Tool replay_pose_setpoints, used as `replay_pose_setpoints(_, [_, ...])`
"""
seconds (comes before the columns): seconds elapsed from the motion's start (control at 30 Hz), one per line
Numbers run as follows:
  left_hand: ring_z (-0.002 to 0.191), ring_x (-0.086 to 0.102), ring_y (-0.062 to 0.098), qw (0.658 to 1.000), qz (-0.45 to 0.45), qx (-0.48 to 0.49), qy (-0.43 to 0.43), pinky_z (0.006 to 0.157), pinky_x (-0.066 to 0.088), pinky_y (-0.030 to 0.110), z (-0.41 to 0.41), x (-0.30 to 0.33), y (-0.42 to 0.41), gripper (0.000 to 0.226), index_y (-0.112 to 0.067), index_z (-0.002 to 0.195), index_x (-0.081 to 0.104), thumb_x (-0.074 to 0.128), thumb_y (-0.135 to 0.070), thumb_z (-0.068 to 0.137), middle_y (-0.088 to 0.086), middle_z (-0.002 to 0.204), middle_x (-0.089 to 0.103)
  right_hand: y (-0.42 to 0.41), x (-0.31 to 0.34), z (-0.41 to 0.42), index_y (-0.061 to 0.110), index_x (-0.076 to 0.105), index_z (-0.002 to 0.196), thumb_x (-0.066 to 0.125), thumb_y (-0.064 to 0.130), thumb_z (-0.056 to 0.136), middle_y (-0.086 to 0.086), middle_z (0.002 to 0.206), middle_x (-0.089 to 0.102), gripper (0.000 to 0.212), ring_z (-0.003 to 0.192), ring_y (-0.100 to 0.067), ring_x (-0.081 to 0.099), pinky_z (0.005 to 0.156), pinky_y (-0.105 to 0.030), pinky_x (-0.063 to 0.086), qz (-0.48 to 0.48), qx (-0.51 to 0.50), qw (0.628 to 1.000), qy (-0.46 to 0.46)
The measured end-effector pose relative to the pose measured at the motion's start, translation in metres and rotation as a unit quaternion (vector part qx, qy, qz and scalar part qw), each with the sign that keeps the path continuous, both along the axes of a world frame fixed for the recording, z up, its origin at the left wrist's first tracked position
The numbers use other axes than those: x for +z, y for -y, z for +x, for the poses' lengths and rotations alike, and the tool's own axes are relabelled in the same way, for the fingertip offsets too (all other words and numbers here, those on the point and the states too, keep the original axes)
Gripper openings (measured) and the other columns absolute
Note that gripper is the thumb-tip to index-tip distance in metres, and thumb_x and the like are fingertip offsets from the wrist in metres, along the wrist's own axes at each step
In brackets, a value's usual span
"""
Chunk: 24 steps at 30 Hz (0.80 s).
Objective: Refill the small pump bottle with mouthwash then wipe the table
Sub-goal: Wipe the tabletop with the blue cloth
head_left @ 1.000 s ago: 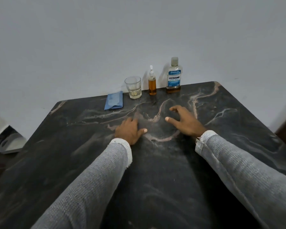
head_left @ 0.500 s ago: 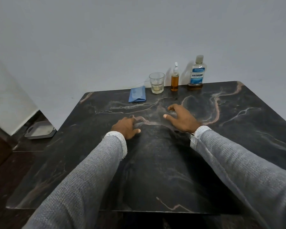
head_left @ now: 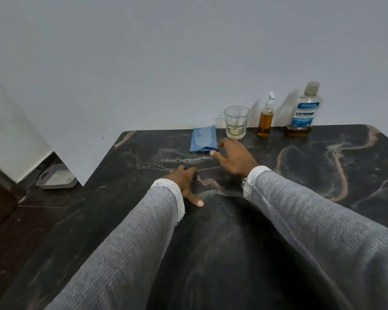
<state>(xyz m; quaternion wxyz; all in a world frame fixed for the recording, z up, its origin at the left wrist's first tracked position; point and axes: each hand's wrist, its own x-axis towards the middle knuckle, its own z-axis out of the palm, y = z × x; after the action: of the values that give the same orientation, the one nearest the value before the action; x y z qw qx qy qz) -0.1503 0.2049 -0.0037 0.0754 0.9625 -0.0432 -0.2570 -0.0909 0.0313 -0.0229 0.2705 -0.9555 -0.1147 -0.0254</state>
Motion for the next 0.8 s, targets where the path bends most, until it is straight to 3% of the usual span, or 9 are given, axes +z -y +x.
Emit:
replay_pose_setpoints(0.23, [0.147, 0.005, 0.042, 0.998, 0.053, -0.020, -0.033, 0.110, 0.030, 0.064, 0.010, -0.009, -0.001, 0.122, -0.028, 0.155, -0.001, 0.081, -0.054, 0.068, 0.008, 0.161, 0.000, -0.043, -0.016, 0.075, 0.011, 0.039, 0.139, 0.046, 0.052, 0.094, -0.018, 0.142, 0.041, 0.061, 0.129, -0.035, 0.040, 0.108, -0.045, 0.035, -0.074, 0.004, 0.997, 0.004])
replay_pose_setpoints(0.33, [0.147, -0.002, 0.043, 0.997, 0.064, -0.022, -0.041, 0.111, 0.027, 0.064, 0.009, -0.007, 0.001, 0.125, -0.029, 0.155, -0.006, 0.080, -0.054, 0.068, 0.008, 0.161, -0.010, -0.054, -0.023, 0.093, 0.013, 0.037, 0.141, 0.042, 0.058, 0.093, -0.017, 0.147, 0.034, 0.066, 0.136, -0.033, 0.031, 0.112, -0.046, 0.027, -0.105, -0.003, 0.994, 0.025])
replay_pose_setpoints(0.47, [0.147, -0.004, 0.044, 0.996, 0.072, -0.024, -0.048, 0.112, 0.025, 0.064, 0.011, -0.006, 0.004, 0.126, -0.028, 0.155, -0.009, 0.079, -0.054, 0.068, 0.010, 0.161, -0.016, -0.063, -0.041, 0.100, 0.021, 0.026, 0.148, 0.033, 0.065, 0.092, -0.014, 0.157, 0.017, 0.071, 0.145, -0.032, 0.012, 0.118, -0.048, 0.014, -0.149, -0.001, 0.989, -0.018])
replay_pose_setpoints(0.57, [0.147, -0.004, 0.044, 0.995, 0.080, -0.027, -0.049, 0.112, 0.026, 0.064, 0.011, -0.005, 0.004, 0.127, -0.028, 0.155, -0.010, 0.079, -0.055, 0.068, 0.011, 0.161, -0.016, -0.064, -0.046, 0.100, 0.022, 0.023, 0.149, 0.032, 0.061, 0.094, -0.014, 0.160, 0.010, 0.068, 0.147, -0.032, 0.006, 0.119, -0.048, 0.007, -0.144, 0.001, 0.989, -0.022])
replay_pose_setpoints(0.8, [0.147, -0.006, 0.045, 0.995, 0.083, -0.023, -0.050, 0.112, 0.026, 0.065, 0.012, -0.007, 0.004, 0.128, -0.029, 0.154, -0.011, 0.079, -0.056, 0.067, 0.009, 0.161, -0.017, -0.073, -0.045, 0.099, 0.013, 0.028, 0.147, 0.030, 0.045, 0.100, -0.019, 0.159, 0.014, 0.057, 0.147, -0.033, 0.008, 0.119, -0.046, 0.008, -0.151, -0.006, 0.988, -0.002])
